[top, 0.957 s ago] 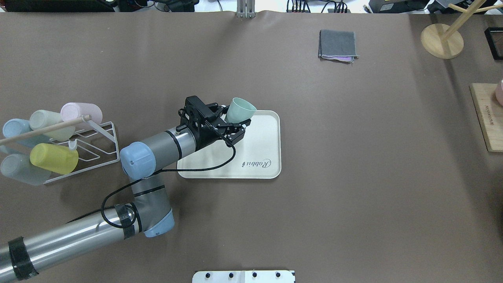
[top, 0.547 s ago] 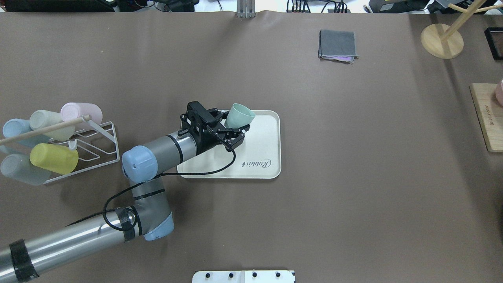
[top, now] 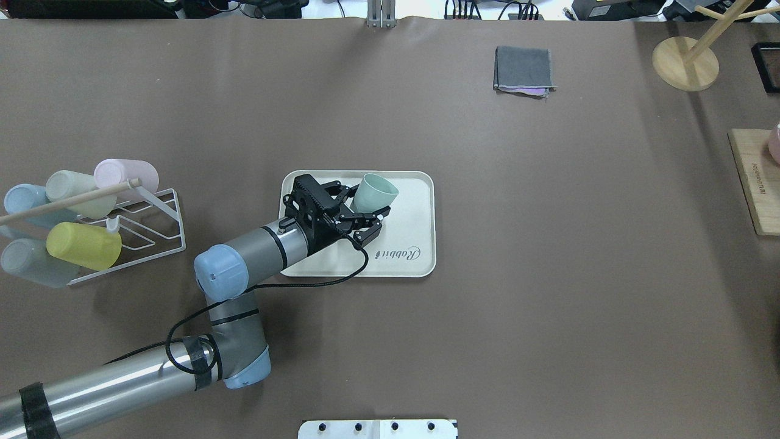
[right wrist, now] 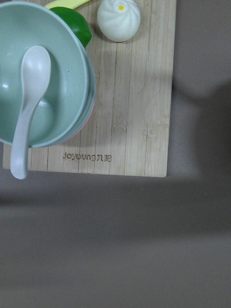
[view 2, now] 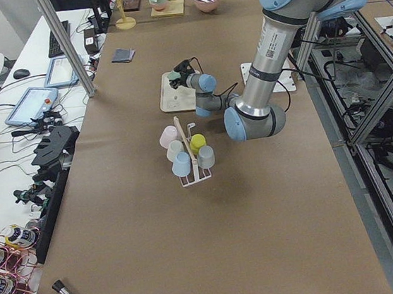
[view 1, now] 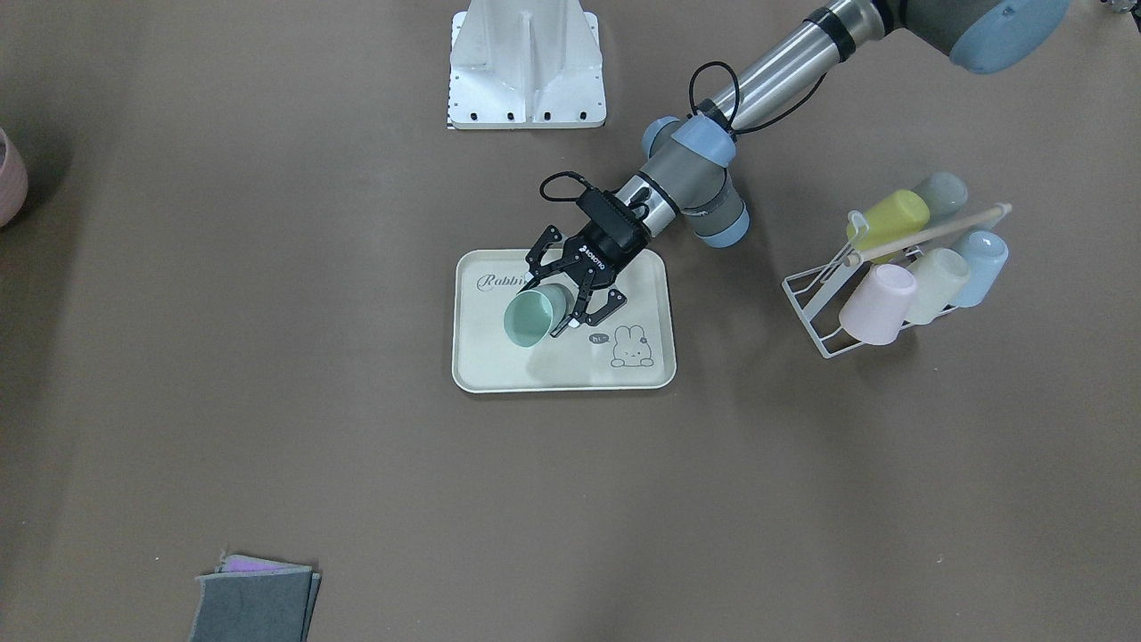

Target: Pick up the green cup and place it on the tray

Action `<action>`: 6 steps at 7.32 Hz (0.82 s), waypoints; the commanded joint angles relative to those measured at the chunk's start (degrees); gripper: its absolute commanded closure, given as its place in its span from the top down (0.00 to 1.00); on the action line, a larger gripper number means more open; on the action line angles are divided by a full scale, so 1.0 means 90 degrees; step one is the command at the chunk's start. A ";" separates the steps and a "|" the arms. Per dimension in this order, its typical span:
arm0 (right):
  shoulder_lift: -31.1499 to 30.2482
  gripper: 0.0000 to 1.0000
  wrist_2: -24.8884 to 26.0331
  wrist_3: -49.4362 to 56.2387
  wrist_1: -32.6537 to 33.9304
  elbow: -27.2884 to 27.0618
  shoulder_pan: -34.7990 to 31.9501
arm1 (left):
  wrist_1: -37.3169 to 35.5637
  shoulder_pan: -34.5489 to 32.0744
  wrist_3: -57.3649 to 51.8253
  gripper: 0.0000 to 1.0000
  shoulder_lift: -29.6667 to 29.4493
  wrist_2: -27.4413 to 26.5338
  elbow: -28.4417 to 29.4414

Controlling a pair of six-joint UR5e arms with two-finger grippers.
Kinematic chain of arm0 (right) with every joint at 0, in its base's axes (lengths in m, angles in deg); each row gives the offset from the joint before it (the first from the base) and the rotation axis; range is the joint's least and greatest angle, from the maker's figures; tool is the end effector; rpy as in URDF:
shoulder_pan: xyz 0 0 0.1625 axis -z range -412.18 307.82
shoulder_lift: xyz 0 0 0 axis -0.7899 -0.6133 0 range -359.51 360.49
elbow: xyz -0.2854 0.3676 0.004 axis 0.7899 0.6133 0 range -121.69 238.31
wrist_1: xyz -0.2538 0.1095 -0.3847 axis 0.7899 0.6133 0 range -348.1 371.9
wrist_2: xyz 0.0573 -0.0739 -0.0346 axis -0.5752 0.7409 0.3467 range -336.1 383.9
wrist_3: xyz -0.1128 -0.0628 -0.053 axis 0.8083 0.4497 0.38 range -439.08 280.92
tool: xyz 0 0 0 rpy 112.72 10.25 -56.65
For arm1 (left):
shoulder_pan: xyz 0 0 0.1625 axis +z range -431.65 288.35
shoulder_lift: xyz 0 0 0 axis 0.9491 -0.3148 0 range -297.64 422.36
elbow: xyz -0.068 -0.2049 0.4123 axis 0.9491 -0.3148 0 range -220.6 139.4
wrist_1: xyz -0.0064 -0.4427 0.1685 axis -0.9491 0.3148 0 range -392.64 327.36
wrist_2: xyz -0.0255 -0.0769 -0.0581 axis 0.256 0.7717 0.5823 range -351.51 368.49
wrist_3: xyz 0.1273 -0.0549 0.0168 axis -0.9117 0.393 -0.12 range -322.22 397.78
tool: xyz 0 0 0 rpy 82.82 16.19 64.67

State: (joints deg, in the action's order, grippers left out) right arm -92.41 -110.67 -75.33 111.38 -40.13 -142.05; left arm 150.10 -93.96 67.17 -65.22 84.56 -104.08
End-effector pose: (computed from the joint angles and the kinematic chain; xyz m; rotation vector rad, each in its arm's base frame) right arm 0.0343 -0.5216 0.6896 -0.0407 -0.7793 -0.0373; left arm 0.7118 -0.4725 0.3150 1.3235 1.2371 0.2559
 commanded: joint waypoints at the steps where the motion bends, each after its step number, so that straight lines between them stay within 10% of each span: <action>1: 0.0000 1.00 -0.0028 -0.0046 -0.0009 0.0048 -0.0004 | 0.0241 0.0037 -0.0199 0.00 -0.0014 -0.0199 0.0070; 6: -0.0059 1.00 -0.0067 -0.0046 -0.0009 0.0058 -0.0082 | 0.0272 0.0047 -0.0425 0.06 -0.0053 -0.0171 0.0090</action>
State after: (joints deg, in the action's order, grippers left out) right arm -92.86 -111.27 -75.74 111.30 -39.64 -142.68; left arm 152.57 -93.54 63.28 -65.59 82.79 -103.28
